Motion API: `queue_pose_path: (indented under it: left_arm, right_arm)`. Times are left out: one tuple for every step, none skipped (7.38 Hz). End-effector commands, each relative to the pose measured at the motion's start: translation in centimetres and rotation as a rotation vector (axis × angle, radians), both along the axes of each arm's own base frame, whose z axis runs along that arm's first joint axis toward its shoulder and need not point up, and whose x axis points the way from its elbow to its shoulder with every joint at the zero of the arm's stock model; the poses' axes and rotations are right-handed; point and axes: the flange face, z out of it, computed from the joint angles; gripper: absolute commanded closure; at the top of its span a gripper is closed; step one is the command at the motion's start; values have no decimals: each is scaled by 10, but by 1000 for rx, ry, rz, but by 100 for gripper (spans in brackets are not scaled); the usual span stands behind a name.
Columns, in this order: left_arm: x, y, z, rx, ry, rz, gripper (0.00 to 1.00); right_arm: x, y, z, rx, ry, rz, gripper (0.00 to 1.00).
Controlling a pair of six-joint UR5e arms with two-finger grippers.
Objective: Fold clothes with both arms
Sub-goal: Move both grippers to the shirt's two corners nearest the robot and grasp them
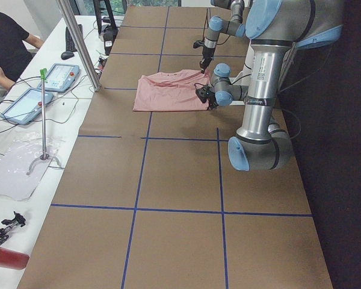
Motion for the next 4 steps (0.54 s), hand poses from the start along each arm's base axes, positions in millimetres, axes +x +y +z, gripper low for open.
queue_pose_path:
  left_arm:
    - [10, 19, 6, -13, -17, 29, 45]
    - [10, 19, 4, -12, -12, 29, 55]
    - [12, 20, 5, -12, -15, 32, 58]
    - [13, 24, 5, -13, -18, 38, 58]
  right_arm:
    - [0, 0, -1, 0, -1, 0, 100]
    - [0, 0, -1, 0, -1, 0, 100]
    - [0, 0, -1, 0, -1, 0, 100]
    - [0, 0, -1, 0, -1, 0, 100]
